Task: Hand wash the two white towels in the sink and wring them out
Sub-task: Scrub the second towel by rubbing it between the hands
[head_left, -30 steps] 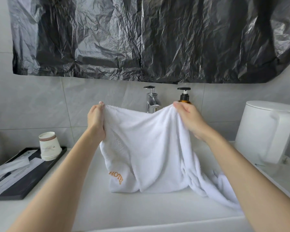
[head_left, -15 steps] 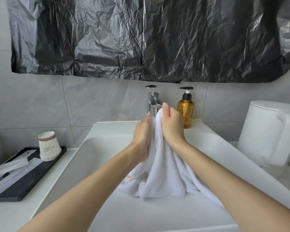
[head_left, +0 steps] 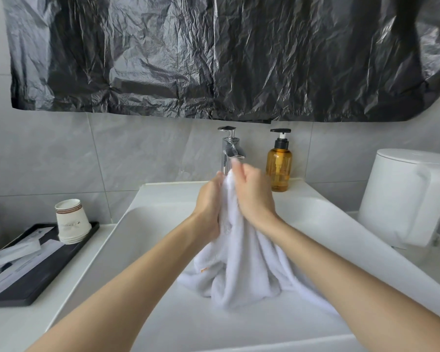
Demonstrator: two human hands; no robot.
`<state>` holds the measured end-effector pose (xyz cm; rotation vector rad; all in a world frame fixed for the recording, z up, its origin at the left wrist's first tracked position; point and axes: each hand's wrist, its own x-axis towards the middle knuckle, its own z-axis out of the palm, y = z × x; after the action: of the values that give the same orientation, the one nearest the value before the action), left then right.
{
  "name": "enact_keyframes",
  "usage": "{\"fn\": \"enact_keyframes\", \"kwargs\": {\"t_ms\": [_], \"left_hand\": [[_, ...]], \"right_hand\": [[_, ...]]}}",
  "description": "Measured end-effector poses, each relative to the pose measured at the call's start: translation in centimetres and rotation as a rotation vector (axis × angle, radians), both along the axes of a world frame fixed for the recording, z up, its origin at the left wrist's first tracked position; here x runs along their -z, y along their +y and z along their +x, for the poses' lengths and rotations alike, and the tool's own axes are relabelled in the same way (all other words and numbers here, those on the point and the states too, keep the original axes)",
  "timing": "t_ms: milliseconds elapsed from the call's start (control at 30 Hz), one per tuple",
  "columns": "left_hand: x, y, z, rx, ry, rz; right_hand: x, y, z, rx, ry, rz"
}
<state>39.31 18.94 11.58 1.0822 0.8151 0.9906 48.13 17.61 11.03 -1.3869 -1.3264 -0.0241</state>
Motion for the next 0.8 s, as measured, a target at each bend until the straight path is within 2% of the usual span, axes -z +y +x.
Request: {"fn": "enact_keyframes", "kwargs": {"t_ms": [67, 167, 200, 300, 433, 567, 700, 800], "left_hand": [[-0.4, -0.2, 0.0, 0.058, 0.012, 0.003], [-0.3, 0.5, 0.0, -0.009, -0.002, 0.036], [-0.3, 0.4, 0.0, -0.013, -0.012, 0.04], [0.0, 0.1, 0.4, 0.002, 0.002, 0.011], [0.5, 0.6, 0.5, -0.068, 0.014, 0.071], [0.6, 0.1, 0.8, -0.033, 0.024, 0.096], [0.8, 0.7, 0.6, -0.074, 0.064, 0.152], [0.9, 0.5, 1.0, -0.046, 0.029, 0.178]], "right_hand": [[-0.1, 0.1, 0.3, 0.053, 0.001, 0.048], [1.5, -1.1, -1.0, 0.001, -0.215, 0.129], [1.3, -0.8, -0.8, 0.015, -0.223, 0.129], [-0.2, 0.3, 0.5, 0.117, -0.083, 0.073], [1.9, -0.9, -0.7, 0.032, -0.249, 0.073], [0.0, 0.1, 0.9, 0.119, -0.103, 0.041], [1.8, -1.0, -0.7, 0.074, -0.26, 0.072], [0.4, -0.1, 0.8, 0.133, -0.112, 0.033]]}}
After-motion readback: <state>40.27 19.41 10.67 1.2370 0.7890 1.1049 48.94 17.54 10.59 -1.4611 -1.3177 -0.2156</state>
